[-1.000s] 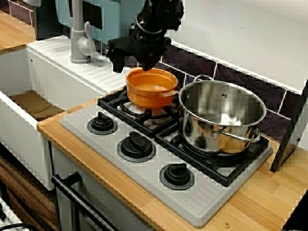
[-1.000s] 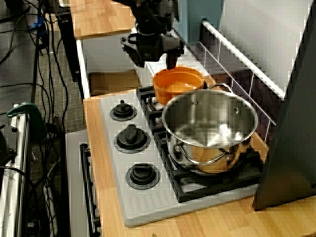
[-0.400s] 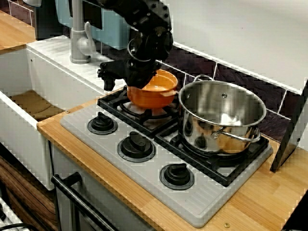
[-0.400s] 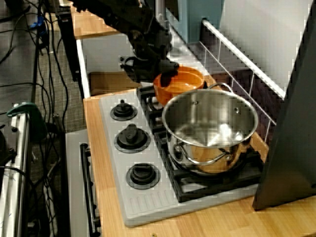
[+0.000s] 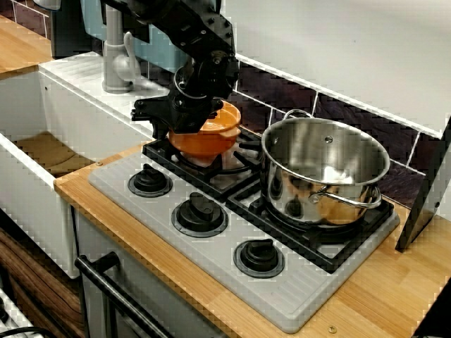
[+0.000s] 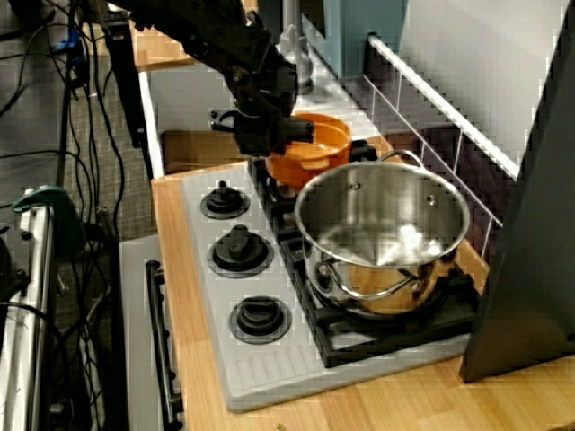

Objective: Lift pot from stove

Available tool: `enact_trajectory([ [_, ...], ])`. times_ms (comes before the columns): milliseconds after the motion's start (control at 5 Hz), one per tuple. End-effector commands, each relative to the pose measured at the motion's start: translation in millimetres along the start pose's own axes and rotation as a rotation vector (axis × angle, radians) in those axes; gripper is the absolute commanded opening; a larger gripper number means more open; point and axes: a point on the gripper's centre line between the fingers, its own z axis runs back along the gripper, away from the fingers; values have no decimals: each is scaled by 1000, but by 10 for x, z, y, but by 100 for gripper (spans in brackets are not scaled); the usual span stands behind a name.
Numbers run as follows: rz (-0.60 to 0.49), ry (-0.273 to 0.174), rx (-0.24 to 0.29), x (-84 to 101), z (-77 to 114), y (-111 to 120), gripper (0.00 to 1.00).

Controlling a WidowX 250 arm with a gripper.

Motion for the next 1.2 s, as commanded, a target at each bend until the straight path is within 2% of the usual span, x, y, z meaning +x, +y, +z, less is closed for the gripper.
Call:
enact_trajectory([
  [0,18,-4,44,-192,174,-72,0],
  [200,26,-7,66,-251,268,-124,0],
  [1000,11,-19,214,-399,763,-251,0],
])
